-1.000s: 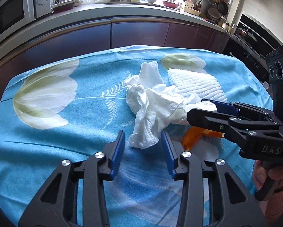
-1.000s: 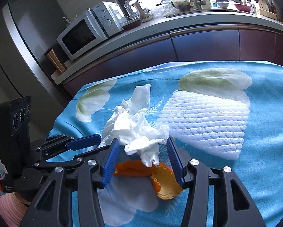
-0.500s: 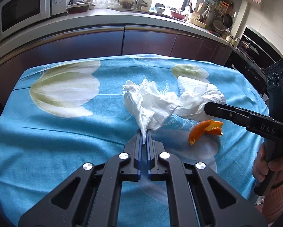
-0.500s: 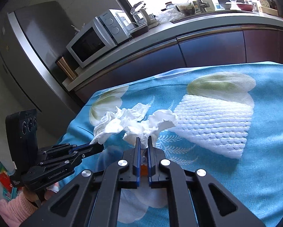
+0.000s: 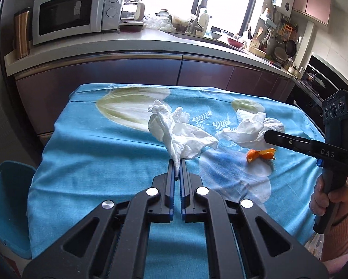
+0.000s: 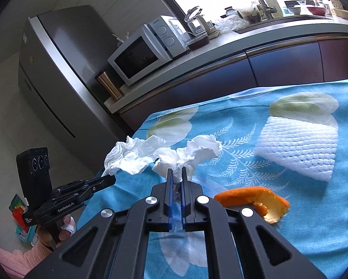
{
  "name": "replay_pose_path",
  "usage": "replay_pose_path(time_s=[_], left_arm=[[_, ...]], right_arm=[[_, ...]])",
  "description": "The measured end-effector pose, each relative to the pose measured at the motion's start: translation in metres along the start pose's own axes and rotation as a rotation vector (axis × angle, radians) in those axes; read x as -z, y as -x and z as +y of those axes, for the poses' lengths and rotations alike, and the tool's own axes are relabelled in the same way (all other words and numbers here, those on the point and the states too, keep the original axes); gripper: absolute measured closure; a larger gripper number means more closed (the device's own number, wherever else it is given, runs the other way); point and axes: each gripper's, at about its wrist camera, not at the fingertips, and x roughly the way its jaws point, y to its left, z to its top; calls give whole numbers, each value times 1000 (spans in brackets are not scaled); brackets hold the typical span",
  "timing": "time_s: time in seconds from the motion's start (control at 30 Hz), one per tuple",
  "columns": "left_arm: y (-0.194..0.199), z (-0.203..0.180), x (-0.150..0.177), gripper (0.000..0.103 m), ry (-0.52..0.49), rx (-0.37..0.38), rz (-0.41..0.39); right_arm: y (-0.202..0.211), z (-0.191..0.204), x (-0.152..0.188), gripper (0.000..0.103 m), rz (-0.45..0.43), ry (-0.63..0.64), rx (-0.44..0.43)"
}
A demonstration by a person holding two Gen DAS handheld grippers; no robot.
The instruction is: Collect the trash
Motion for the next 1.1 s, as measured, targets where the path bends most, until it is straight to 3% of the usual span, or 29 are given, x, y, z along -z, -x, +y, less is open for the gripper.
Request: replay_pose_path(time_s=[0.37, 1.1], left_arm=[[47, 28, 23, 99, 28, -55, -47], [104, 86, 56, 99, 130, -167, -90]], right_arm=[[-17, 36, 11, 99, 29, 34, -77], [-55, 98, 26, 99, 108, 113, -186]])
